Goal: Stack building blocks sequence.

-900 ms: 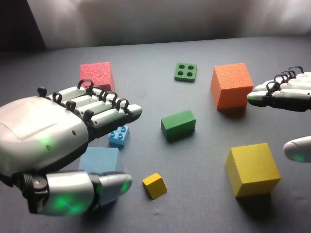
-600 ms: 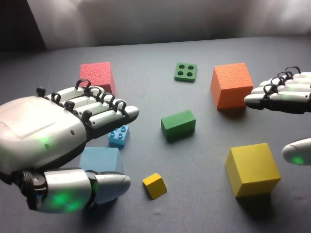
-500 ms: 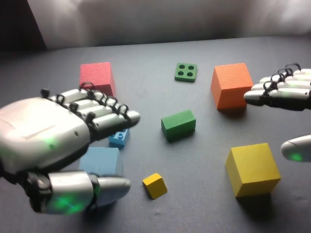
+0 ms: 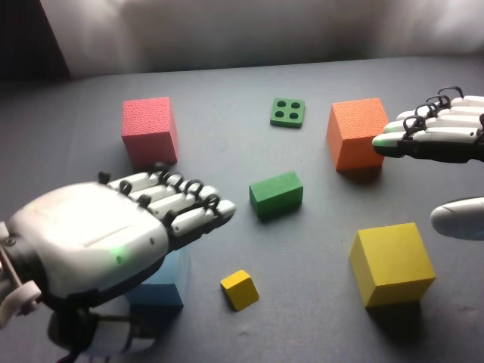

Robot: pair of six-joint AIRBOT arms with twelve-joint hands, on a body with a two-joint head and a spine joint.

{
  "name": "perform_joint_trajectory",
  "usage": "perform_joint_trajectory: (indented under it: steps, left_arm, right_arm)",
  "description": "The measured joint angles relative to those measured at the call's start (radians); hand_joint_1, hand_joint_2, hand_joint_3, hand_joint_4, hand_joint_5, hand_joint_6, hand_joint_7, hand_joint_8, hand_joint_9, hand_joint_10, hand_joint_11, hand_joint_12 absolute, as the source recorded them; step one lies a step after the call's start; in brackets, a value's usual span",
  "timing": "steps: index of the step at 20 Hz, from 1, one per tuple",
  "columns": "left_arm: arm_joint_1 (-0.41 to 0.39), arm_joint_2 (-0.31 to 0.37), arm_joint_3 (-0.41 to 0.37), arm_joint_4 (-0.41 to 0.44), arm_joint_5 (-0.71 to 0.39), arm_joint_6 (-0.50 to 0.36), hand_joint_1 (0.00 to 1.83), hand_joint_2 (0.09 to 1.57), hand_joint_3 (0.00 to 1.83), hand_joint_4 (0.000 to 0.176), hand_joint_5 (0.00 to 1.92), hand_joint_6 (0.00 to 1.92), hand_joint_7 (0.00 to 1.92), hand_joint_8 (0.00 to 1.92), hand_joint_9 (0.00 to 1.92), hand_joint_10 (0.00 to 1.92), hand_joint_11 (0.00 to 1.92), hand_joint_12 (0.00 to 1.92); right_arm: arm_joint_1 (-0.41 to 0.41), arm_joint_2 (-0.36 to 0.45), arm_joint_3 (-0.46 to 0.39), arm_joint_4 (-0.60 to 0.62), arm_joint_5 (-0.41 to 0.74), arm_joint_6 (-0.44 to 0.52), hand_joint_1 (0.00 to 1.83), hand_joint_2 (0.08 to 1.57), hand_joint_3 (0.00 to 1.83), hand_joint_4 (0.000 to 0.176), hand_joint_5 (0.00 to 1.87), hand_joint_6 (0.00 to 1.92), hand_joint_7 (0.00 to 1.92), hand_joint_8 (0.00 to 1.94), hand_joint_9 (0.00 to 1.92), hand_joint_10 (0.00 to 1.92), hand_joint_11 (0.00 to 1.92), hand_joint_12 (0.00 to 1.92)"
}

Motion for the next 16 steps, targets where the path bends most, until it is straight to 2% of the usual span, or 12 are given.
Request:
perform_joint_trajectory:
  steps: [2, 3, 4, 5, 6, 10, 12, 14, 15, 16]
  left_arm:
    - [0.037, -0.01, -0.016, -0.078, -0.064, 0.059, 1.3, 1.0, 0.0, 0.0, 0.01, 0.0, 0.09, 0.0, 0.09, 0.0, 0.0, 0.29]
    - [0.05, -0.015, -0.02, -0.116, -0.086, 0.083, 1.27, 0.99, 0.0, 0.0, 0.0, 0.0, 0.05, 0.0, 0.06, 0.0, 0.0, 0.19]
    - [0.054, -0.024, -0.02, -0.185, -0.105, 0.122, 1.26, 0.99, 0.0, 0.0, 0.0, 0.0, 0.01, 0.0, 0.02, 0.0, 0.0, 0.12]
    - [0.054, -0.027, -0.019, -0.215, -0.116, 0.146, 1.28, 0.98, 0.0, 0.0, 0.0, 0.0, 0.01, 0.0, 0.02, 0.0, 0.0, 0.13]
    - [0.054, -0.031, -0.019, -0.241, -0.13, 0.17, 1.27, 0.98, 0.0, 0.0, 0.0, 0.0, 0.0, 0.0, 0.01, 0.0, 0.0, 0.11]
    - [0.037, -0.065, 0.006, -0.322, -0.148, 0.24, 1.21, 0.96, 0.0, 0.0, 0.0, 0.0, 0.05, 0.0, 0.06, 0.0, 0.0, 0.26]
    - [0.032, -0.092, 0.019, -0.358, -0.162, 0.269, 1.23, 0.96, 0.0, 0.0, 0.0, 0.0, 0.01, 0.0, 0.02, 0.0, 0.0, 0.17]
    - [0.032, -0.117, 0.025, -0.402, -0.173, 0.305, 1.25, 0.97, 0.0, 0.0, 0.0, 0.0, 0.03, 0.01, 0.05, 0.01, 0.0, 0.21]
    - [0.032, -0.128, 0.027, -0.42, -0.177, 0.318, 1.25, 0.97, 0.0, 0.0, 0.0, 0.0, 0.03, 0.01, 0.05, 0.01, 0.0, 0.21]
    - [0.032, -0.133, 0.031, -0.432, -0.18, 0.328, 1.23, 0.96, 0.0, 0.0, 0.0, 0.0, 0.03, 0.01, 0.05, 0.01, 0.0, 0.22]
  right_arm:
    - [0.0, 0.0, -0.009, 0.001, 0.002, -0.015, 0.11, 1.3, 0.0, 0.0, 0.19, 0.0, 0.14, 0.0, 0.1, 0.01, 0.0, 0.39]
    - [0.0, 0.0, -0.015, 0.001, 0.002, -0.025, 0.13, 1.31, 0.0, 0.0, 0.19, 0.0, 0.14, 0.0, 0.11, 0.01, 0.0, 0.41]
    - [0.0, 0.0, -0.018, -0.002, 0.005, -0.029, 0.12, 1.32, 0.0, 0.0, 0.17, 0.0, 0.12, 0.0, 0.09, 0.0, 0.0, 0.36]
    - [0.0, 0.0, -0.018, -0.002, 0.005, -0.03, 0.14, 1.32, 0.0, 0.0, 0.17, 0.0, 0.12, 0.0, 0.09, 0.0, 0.0, 0.33]
    - [0.0, 0.0, -0.018, 0.0, 0.005, -0.032, 0.16, 1.32, 0.0, 0.0, 0.17, 0.0, 0.12, 0.0, 0.09, 0.0, 0.0, 0.32]
    - [0.0, 0.0, -0.018, 0.0, 0.014, -0.033, 0.17, 1.31, 0.0, 0.0, 0.21, 0.0, 0.17, 0.0, 0.14, 0.01, 0.0, 0.41]
    - [0.0, 0.0, -0.018, 0.0, 0.02, -0.033, 0.18, 1.31, 0.0, 0.0, 0.22, 0.0, 0.18, 0.0, 0.15, 0.01, 0.0, 0.46]
    - [0.0, 0.0, -0.018, 0.0, 0.02, -0.033, 0.18, 1.31, 0.0, 0.0, 0.24, 0.0, 0.2, 0.0, 0.17, 0.0, 0.0, 0.52]
    - [0.0, 0.0, -0.018, 0.0, 0.02, -0.033, 0.18, 1.31, 0.0, 0.0, 0.24, 0.0, 0.2, 0.0, 0.17, 0.0, 0.0, 0.52]
    - [0.0, 0.0, -0.018, 0.0, 0.021, -0.033, 0.15, 1.32, 0.0, 0.0, 0.21, 0.0, 0.17, 0.0, 0.14, 0.0, 0.0, 0.44]
